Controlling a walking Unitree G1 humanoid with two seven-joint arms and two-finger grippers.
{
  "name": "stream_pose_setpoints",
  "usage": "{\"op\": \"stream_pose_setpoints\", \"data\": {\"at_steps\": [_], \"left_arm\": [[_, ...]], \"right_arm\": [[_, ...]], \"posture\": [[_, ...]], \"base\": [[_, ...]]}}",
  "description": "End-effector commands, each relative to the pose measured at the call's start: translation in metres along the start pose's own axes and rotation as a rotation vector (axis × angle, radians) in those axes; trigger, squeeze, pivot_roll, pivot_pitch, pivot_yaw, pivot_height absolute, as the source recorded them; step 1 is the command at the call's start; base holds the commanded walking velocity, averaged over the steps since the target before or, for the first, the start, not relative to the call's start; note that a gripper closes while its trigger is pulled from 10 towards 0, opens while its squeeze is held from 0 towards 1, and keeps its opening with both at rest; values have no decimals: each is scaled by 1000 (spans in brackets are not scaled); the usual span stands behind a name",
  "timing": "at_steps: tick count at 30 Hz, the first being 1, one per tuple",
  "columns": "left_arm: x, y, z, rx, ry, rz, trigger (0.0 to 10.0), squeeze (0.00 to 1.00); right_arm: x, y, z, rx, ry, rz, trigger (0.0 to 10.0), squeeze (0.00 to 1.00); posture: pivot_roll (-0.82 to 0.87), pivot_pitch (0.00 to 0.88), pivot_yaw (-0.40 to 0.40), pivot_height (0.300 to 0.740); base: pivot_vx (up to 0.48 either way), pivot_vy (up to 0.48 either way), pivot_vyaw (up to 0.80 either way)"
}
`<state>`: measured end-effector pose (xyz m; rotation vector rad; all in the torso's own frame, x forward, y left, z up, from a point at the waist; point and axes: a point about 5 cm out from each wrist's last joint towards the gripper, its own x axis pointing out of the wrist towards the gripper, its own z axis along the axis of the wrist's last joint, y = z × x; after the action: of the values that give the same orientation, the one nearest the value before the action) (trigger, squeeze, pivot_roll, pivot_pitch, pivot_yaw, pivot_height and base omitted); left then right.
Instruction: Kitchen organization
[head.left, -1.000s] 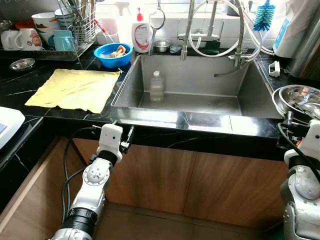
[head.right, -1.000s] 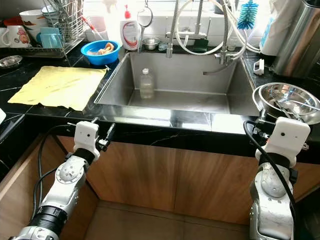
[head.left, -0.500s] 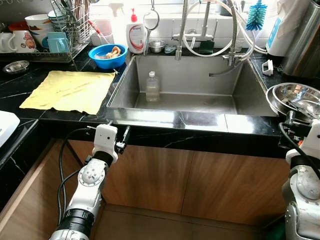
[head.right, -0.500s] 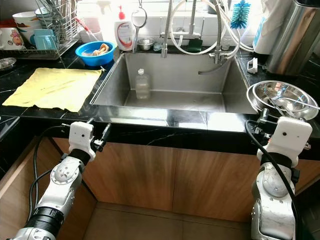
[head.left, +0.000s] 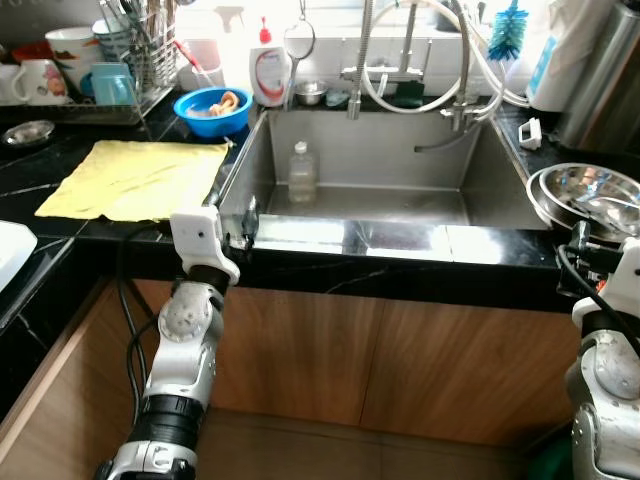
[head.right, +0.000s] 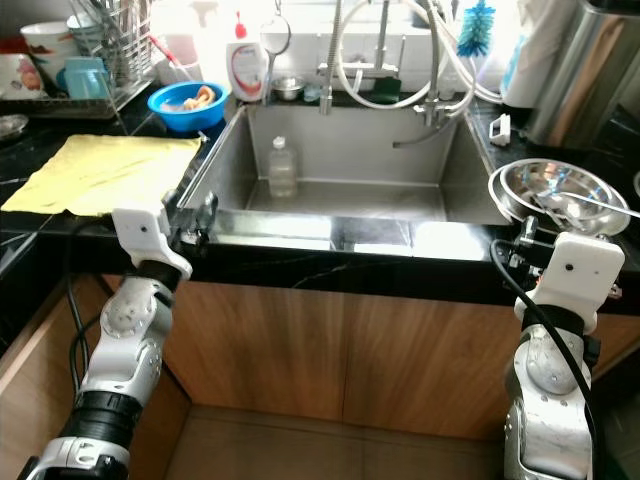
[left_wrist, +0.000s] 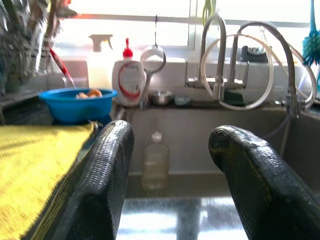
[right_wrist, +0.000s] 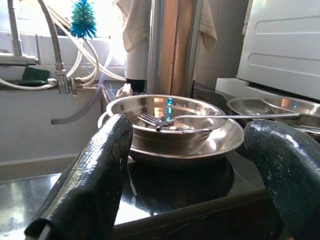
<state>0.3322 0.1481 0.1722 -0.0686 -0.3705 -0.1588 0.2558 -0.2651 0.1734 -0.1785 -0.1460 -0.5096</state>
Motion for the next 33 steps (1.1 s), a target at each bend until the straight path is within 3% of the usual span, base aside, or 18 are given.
{"op": "stream_pose_setpoints", "data": {"at_steps": [1,16,29,31,32,33], "left_arm": [[-1,4,0,-2,8,18,10000,0],[1,-16,-6,-11,36,-37,10000,0],[2,-19,-5,-6,38,-57,10000,0],[2,-19,-5,-6,38,-60,10000,0],[2,-20,-6,-7,39,-63,10000,0],[1,-21,-6,-5,41,-69,10000,0]], "right_arm": [[1,0,0,9,7,5,10000,0],[4,-1,2,-1,-8,14,10000,0],[13,0,6,2,-19,0,10000,0],[13,2,6,4,-17,14,9451,0],[14,4,6,5,-15,21,2588,0],[13,6,6,5,-11,29,0,0]], "posture": [[-75,0,22,740],[-87,0,37,740],[-87,0,43,740],[-84,0,43,740],[-83,0,44,740],[-83,0,45,740]], "base": [[0,0,0],[0,0,0],[0,0,0],[0,0,0],[0,0,0],[0,0,0]]}}
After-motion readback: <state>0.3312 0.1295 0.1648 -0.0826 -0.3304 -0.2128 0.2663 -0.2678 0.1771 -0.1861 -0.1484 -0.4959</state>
